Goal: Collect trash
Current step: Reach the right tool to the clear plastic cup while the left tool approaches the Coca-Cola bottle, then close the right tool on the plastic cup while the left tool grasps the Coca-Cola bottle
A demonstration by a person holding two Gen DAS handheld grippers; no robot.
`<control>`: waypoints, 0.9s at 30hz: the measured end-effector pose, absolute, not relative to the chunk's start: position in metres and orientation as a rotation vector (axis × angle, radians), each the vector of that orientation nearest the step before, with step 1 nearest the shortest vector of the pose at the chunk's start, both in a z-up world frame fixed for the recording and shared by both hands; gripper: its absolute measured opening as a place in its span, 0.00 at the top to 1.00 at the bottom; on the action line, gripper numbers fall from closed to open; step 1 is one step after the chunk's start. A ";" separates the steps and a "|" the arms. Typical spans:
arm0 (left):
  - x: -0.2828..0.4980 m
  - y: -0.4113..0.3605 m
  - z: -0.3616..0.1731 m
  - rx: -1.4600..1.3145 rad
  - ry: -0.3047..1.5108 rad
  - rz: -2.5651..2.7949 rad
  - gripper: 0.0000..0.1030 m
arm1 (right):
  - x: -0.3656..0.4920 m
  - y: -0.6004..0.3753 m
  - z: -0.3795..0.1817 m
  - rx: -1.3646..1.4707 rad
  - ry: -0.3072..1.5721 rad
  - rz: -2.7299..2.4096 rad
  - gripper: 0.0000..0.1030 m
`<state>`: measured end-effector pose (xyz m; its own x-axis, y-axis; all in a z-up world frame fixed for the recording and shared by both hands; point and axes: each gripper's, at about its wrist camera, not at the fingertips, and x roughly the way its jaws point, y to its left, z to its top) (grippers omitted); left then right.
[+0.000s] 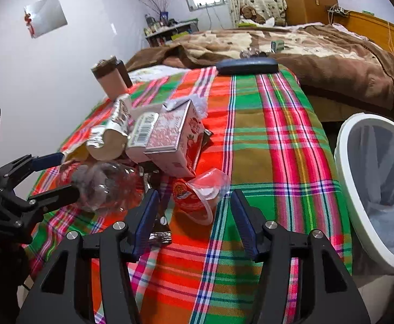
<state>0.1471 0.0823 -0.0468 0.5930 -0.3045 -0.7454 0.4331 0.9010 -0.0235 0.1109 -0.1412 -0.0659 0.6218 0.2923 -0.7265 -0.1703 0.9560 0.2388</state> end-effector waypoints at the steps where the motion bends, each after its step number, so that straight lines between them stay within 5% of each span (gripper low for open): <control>1: 0.146 0.082 -0.049 0.162 0.844 -0.442 0.03 | 0.111 -0.142 -0.067 0.149 0.867 0.267 0.45; 15: 0.079 0.044 -0.041 0.197 0.862 -0.643 0.03 | 0.102 -0.167 -0.065 0.127 0.879 0.176 0.45; 20: 0.090 0.050 -0.020 0.173 0.767 -0.565 0.03 | 0.101 -0.172 -0.061 0.147 0.858 0.211 0.45; 27: 0.119 0.046 -0.045 0.174 0.867 -0.557 0.03 | 0.113 -0.163 -0.061 0.140 0.849 0.264 0.45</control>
